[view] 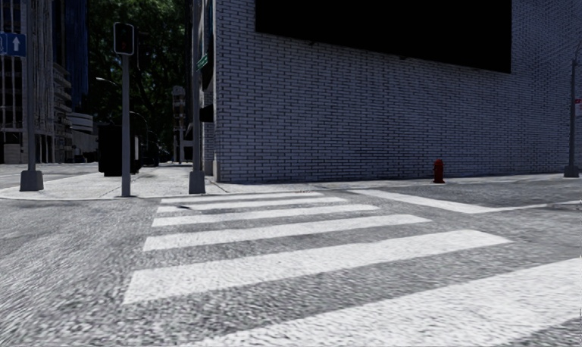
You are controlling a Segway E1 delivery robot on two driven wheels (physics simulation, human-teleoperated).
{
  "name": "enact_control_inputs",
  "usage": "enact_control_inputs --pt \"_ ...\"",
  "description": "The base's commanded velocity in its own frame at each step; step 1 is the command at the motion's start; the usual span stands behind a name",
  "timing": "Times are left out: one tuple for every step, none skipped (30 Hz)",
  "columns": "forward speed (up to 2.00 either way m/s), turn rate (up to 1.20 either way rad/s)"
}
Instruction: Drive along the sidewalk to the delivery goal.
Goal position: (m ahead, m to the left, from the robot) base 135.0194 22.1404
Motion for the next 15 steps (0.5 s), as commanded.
enact_control_inputs --pt "1.43 0.00" --pt "1.43 0.00" --pt "1.43 0.00" --pt "1.43 0.00" --pt "1.43 0.00" --pt "1.43 0.00" --pt "1.54 0.00" --pt "2.00 0.00" --pt "2.00 0.00" --pt "2.00 0.00" --pt "2.00 0.00" --pt "2.00 0.00" --pt "2.00 0.00" --pt "2.00 0.00" --pt "2.00 0.00"
